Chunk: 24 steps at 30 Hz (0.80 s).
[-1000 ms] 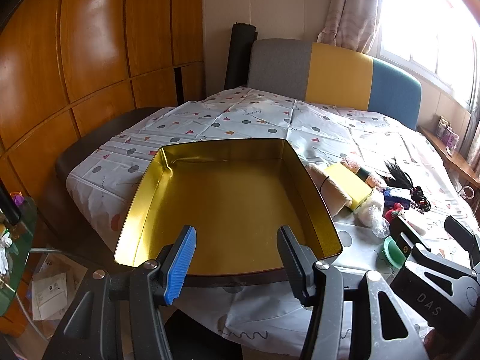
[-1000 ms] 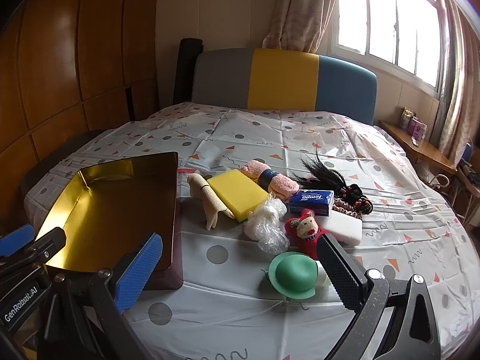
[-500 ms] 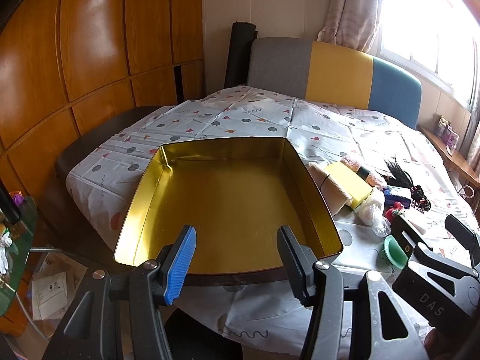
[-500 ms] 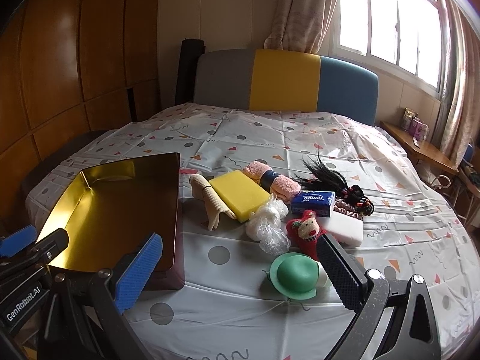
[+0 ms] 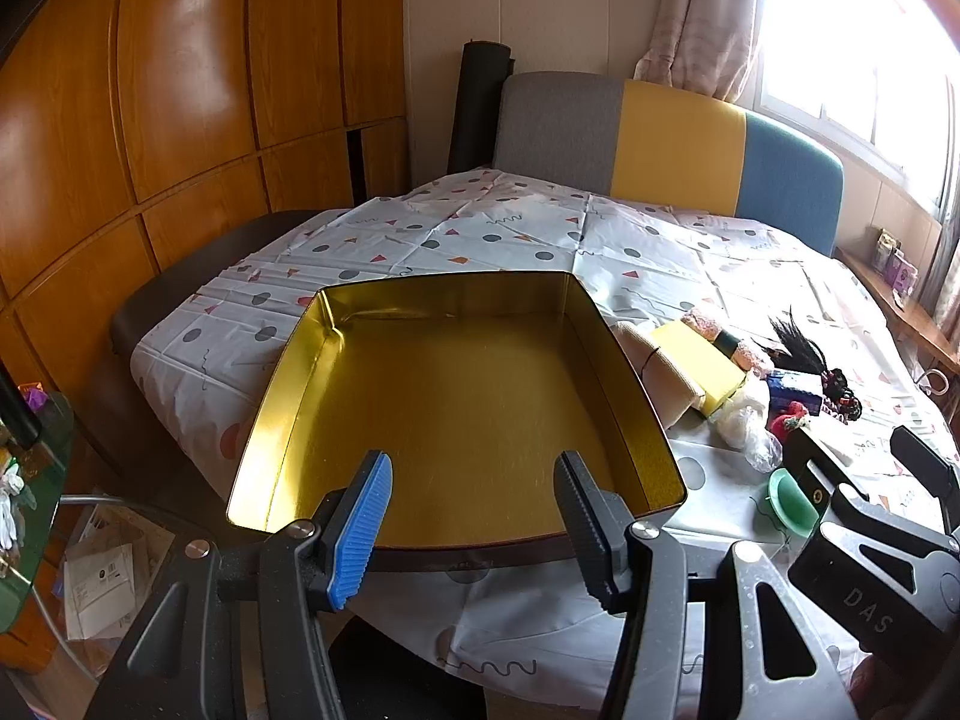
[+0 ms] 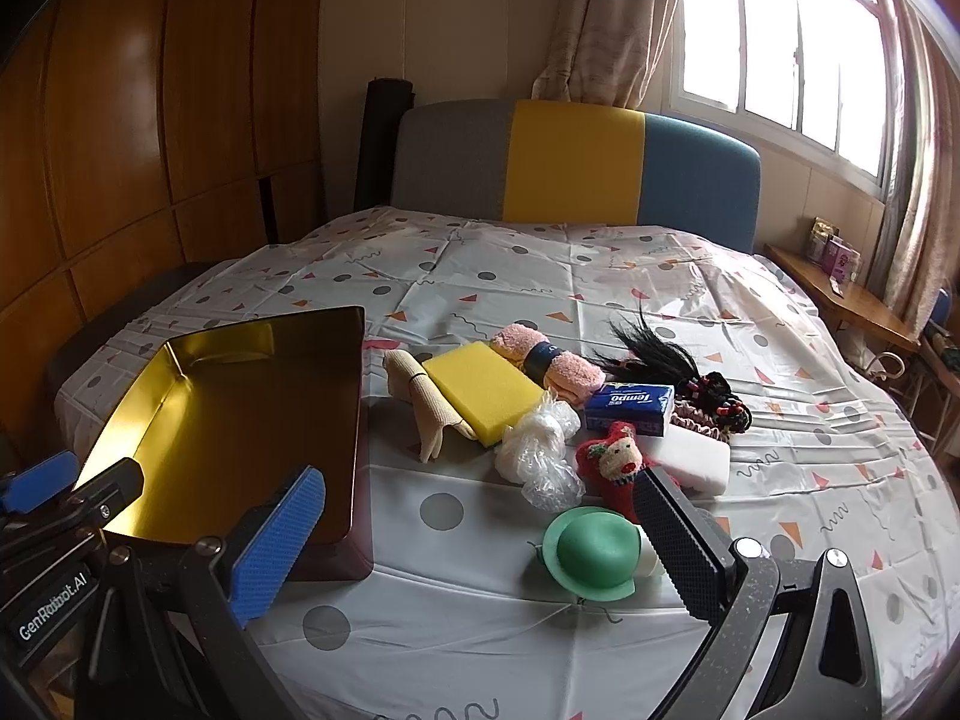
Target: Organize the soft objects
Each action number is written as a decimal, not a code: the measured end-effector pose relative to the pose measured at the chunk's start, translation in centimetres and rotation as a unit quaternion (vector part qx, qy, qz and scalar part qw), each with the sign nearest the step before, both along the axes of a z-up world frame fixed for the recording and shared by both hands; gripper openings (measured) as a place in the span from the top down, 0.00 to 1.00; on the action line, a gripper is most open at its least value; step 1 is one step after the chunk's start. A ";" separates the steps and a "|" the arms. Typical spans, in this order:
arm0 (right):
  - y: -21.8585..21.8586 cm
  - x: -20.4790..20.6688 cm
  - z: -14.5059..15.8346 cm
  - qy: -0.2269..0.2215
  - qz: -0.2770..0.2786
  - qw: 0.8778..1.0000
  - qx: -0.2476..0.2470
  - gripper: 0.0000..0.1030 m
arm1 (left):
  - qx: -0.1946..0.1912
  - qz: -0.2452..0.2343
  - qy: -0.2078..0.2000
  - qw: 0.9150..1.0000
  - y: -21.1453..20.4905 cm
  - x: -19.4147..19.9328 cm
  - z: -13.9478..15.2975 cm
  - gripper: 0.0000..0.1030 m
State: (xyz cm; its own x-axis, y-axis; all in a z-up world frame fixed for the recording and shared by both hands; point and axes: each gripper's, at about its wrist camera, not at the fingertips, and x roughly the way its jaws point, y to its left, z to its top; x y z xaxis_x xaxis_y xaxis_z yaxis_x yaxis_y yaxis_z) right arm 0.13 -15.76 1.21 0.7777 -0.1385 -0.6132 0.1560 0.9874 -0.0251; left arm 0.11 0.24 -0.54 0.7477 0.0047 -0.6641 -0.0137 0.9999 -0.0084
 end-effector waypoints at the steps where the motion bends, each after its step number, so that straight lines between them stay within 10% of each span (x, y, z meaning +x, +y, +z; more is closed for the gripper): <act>1: 0.0 0.0 0.0 0.000 0.000 1.000 0.000 0.00 | 0.000 0.000 0.000 1.000 0.0 0.0 0.0 0.45; 24: -0.4 -0.1 0.1 -0.003 -0.001 1.000 0.003 0.00 | 0.002 -0.001 0.004 1.000 0.1 0.1 -0.1 0.45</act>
State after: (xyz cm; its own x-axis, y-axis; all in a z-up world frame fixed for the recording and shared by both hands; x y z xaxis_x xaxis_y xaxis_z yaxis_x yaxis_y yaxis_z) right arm 0.04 -16.14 1.32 0.7809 -0.1355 -0.6097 0.1573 0.9874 -0.0179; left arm 0.18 0.37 -0.65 0.7429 0.0061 -0.6693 -0.0123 0.9999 -0.0046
